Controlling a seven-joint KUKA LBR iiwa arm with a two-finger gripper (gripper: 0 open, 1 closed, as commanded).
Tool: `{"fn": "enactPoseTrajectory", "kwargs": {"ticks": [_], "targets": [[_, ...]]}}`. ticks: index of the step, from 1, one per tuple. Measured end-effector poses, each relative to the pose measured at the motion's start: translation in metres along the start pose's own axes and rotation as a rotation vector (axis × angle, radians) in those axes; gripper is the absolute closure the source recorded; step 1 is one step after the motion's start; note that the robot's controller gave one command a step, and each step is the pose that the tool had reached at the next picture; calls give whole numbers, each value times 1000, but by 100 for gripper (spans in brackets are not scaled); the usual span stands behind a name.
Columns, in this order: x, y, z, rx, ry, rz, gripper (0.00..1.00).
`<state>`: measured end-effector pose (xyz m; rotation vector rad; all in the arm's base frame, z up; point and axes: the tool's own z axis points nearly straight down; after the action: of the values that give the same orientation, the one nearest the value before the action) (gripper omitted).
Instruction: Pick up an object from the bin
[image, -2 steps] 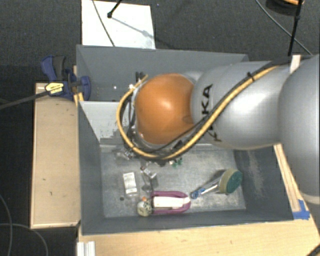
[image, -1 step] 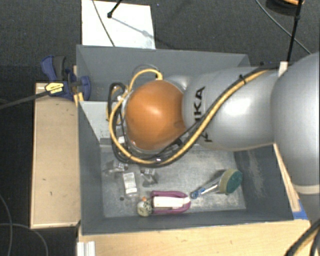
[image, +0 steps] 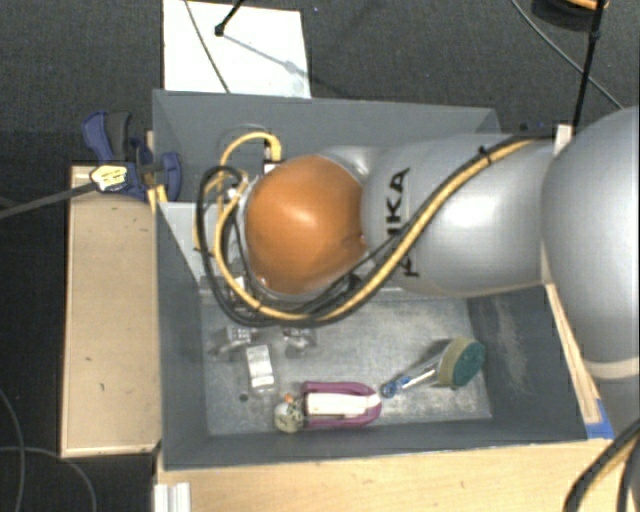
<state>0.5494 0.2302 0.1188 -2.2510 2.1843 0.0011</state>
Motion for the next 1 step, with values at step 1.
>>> {"fn": "enactPoseTrajectory", "kwargs": {"ticks": [1], "targets": [[8, 1, 50, -7, 3, -358, 0]]}}
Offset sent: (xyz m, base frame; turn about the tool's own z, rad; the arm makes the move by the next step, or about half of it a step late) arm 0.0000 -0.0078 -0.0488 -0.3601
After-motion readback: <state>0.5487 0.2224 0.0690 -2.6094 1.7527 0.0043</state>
